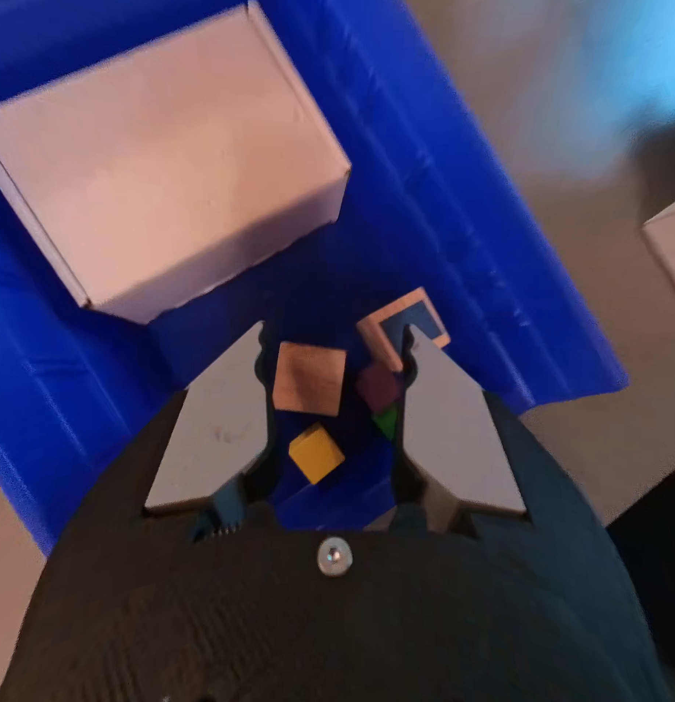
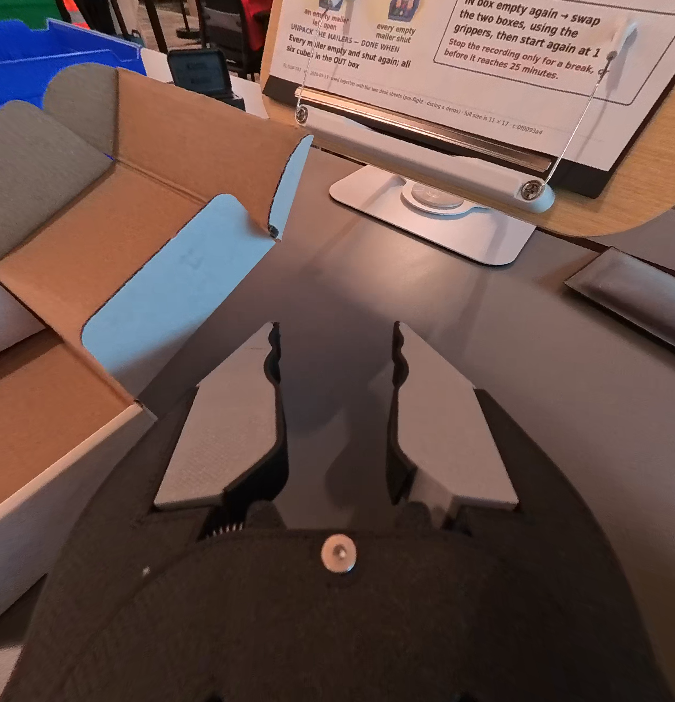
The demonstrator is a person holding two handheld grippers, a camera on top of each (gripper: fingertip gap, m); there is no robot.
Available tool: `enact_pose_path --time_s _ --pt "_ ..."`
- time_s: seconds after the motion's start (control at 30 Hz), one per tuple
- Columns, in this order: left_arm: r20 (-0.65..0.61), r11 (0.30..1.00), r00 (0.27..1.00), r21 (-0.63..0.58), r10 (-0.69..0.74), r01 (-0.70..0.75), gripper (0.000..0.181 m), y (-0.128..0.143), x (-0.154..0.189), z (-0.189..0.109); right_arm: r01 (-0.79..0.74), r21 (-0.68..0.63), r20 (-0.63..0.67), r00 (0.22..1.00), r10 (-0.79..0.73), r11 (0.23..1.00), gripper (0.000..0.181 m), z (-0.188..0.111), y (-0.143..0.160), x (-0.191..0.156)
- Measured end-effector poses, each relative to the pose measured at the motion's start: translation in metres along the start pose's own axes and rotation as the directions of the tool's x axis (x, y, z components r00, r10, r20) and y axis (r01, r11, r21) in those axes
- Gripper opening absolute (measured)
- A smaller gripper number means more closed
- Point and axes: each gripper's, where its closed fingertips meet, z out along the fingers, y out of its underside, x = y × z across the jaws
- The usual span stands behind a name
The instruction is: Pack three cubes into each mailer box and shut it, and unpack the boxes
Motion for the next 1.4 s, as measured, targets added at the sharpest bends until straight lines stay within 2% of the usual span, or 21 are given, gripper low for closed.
enact_pose_path --time_s 0.13,0.2,0.23,0.3,0.37,0.43,0.5,0.6,0.67,0.73,0.83,0.93,1.07,1.17,1.27,1.33,1.4 --pt "0.094 0.967 0.992 -0.248 0.088 -0.062 0.072 0.032 -0.012 0.009 -0.005 0.013 0.002 1.0 0.005 1.0 0.056 -0.003 -0.001 -0.002" --pt "0.077 0.951 0.992 -0.302 0.098 -0.07 0.067 0.039 -0.012 0.011 -0.005 0.017 0.01 1.0 0.005 1.0 0.056 -0.004 -0.001 -0.004" --pt "0.054 0.953 0.995 -0.297 0.079 -0.06 0.059 0.037 -0.009 0.013 -0.003 0.018 0.014 1.0 0.002 1.0 0.056 -0.004 -0.001 -0.006" --pt "0.043 0.953 0.998 -0.302 0.05 -0.035 0.06 0.036 -0.008 0.016 0.006 0.015 0.018 1.0 -0.007 1.0 0.055 -0.004 -0.001 -0.008" --pt "0.064 0.941 0.996 -0.337 0.054 -0.03 0.042 0.04 -0.014 0.013 0.017 0.009 0.018 1.0 -0.017 1.0 0.055 -0.004 -0.001 -0.01" --pt "0.053 0.931 0.997 -0.365 0.051 -0.028 0.042 0.043 -0.015 0.011 0.025 0.01 0.02 0.999 -0.025 1.0 0.054 -0.004 -0.001 -0.012" --pt "0.07 0.922 0.997 -0.388 0.034 -0.004 0.051 0.047 -0.02 0.012 0.03 0.013 0.025 0.999 -0.031 0.999 0.054 -0.005 -0.001 -0.014" --pt "0.06 0.919 0.998 -0.394 0.018 0.007 0.044 0.05 -0.017 0.02 0.039 0.009 0.033 0.999 -0.04 0.999 0.053 -0.004 -0.001 -0.017" --pt "0.146 0.913 0.988 -0.407 0.058 0.007 0.044 0.048 -0.028 0.015 0.052 0.005 0.03 0.998 -0.052 0.999 0.052 -0.004 0.0 -0.018" --pt "0.169 0.917 0.98 -0.399 0.102 -0.026 0.044 0.039 -0.028 0.006 0.059 0.007 0.03 0.998 -0.059 0.998 0.051 -0.004 -0.001 -0.019" --pt "0.212 0.951 0.968 -0.304 0.132 -0.063 0.044 -0.001 -0.016 -0.017 0.063 0.006 0.032 0.997 -0.063 0.998 0.051 -0.003 -0.001 -0.019" --pt "0.21 0.969 0.952 -0.159 0.221 -0.19 0.044 -0.053 0.026 -0.035 0.077 0.002 0.031 0.997 -0.077 0.997 0.05 0.0 -0.001 -0.02" --pt "0.089 0.908 0.904 -0.046 0.418 -0.415 0.043 -0.095 0.131 -0.031 0.094 -0.007 0.019 0.995 -0.094 0.996 0.05 0.002 -0.001 -0.02" --pt "-0.067 0.828 0.827 -0.006 0.559 -0.56 0.043 -0.101 0.222 -0.006 0.098 0.002 -0.005 0.995 -0.098 0.995 0.049 0.0 -0.002 -0.015" --pt "-0.182 0.738 0.726 0.002 0.663 -0.674 0.044 -0.094 0.293 0.024 0.081 0.01 -0.03 0.996 -0.08 0.997 0.048 -0.003 -0.002 -0.006" --pt "-0.226 0.696 0.68 -0.017 0.697 -0.718 0.044 -0.089 0.322 0.044 0.059 0.018 -0.036 0.998 -0.058 0.998 0.048 -0.005 -0.002 -0.001" --pt "-0.223 0.65 0.642 -0.044 0.733 -0.758 0.044 -0.086 0.333 0.058 0.046 0.023 -0.046 0.998 -0.045 0.999 0.048 -0.007 -0.003 0.003"
